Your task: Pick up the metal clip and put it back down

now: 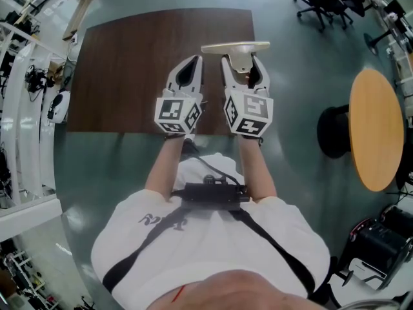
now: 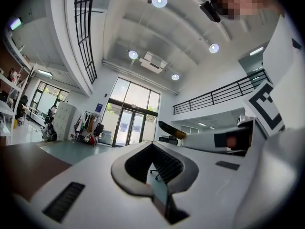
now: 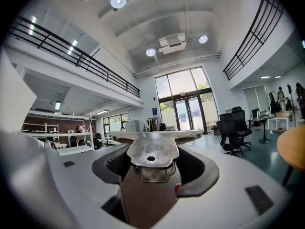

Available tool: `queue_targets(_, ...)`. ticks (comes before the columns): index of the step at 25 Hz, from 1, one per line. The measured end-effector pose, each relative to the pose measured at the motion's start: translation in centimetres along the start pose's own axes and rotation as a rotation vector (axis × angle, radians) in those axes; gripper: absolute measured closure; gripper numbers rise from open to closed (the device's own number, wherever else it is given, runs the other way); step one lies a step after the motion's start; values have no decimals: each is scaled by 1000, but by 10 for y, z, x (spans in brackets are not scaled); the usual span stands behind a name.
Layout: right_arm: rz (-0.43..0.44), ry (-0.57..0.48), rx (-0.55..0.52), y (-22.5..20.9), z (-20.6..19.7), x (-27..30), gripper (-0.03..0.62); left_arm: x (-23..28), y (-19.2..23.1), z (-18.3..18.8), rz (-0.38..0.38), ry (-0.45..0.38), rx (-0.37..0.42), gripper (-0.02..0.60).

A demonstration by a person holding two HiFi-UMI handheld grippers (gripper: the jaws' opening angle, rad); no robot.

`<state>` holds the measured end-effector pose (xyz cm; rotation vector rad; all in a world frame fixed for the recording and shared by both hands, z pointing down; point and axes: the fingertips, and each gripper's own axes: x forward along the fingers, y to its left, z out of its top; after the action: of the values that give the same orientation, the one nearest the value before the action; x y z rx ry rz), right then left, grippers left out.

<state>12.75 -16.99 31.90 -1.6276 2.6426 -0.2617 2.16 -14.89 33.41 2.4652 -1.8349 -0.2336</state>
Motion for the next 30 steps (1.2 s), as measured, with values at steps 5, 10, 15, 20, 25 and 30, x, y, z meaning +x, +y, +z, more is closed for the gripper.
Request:
queue_targets(5, 14, 31, 2, 14, -7, 33, 294, 14, 32, 3, 18, 9, -3, 572)
queue_targets(10, 28, 69, 21, 34, -19, 76, 295, 27, 76, 4, 46, 20, -7, 572)
queue_targets(15, 56, 117, 25, 56, -36, 129, 295, 36, 132, -12, 114, 70, -8, 572)
queue_targets(20, 67, 208, 20, 75, -78, 185, 295, 43, 188, -33, 150, 106, 24, 572)
queue_targets(25, 67, 328, 17, 85, -138, 227, 295, 48, 226, -70, 172, 165, 7, 572)
queue_targets(30, 77, 402, 20, 111, -183, 261, 295, 42, 275, -95, 207, 206, -12, 572)
